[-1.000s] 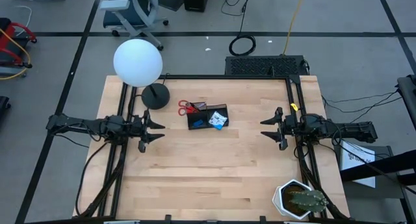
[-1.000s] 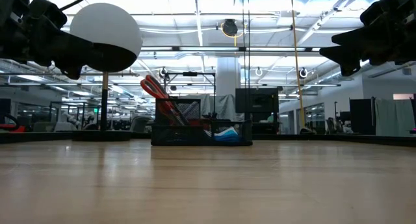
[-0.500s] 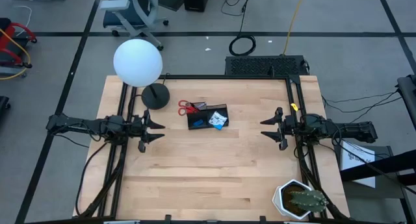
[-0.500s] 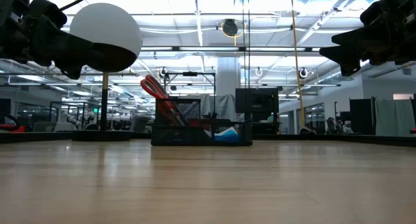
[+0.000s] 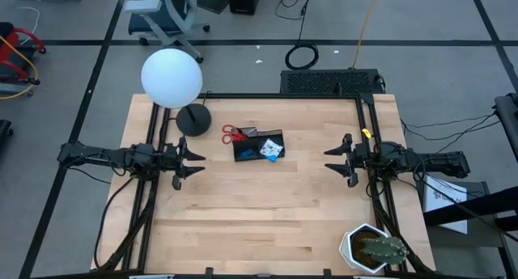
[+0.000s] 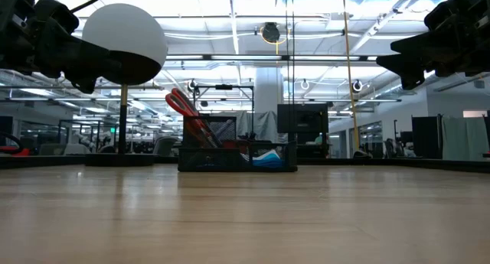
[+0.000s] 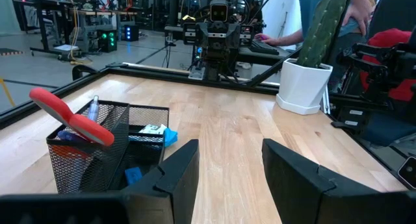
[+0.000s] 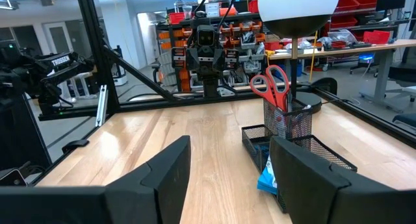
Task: Pick and place office supplies into organizer
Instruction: Return to Home Position
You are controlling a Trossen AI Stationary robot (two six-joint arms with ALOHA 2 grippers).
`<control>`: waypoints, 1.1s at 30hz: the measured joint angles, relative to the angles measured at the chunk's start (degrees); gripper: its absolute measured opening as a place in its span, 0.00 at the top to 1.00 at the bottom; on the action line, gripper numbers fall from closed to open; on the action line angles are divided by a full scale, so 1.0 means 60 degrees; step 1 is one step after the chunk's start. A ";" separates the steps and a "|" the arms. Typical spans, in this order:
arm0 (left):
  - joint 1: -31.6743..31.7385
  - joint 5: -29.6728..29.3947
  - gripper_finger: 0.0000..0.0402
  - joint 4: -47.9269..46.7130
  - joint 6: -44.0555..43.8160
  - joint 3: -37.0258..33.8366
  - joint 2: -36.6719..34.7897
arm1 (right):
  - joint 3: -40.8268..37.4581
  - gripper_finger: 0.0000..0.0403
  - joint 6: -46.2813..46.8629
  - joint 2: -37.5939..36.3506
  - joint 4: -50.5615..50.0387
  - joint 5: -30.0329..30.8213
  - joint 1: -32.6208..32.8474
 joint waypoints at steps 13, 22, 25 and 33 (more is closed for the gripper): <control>0.0002 -0.0004 0.57 -0.0002 -0.0001 0.0000 -0.0002 | 0.0003 0.49 -0.0001 -0.0002 0.0002 0.0000 0.0001; 0.0001 -0.0004 0.57 -0.0001 -0.0003 0.0000 -0.0003 | 0.0004 0.48 0.0000 -0.0001 0.0002 0.0000 0.0001; 0.0000 -0.0004 0.57 0.0000 -0.0004 0.0000 0.0000 | 0.0000 0.49 0.0000 0.0001 0.0002 0.0000 0.0001; 0.0000 -0.0007 0.57 0.0000 0.0000 0.0000 -0.0001 | 0.0000 0.49 -0.0001 -0.0002 0.0002 0.0000 0.0000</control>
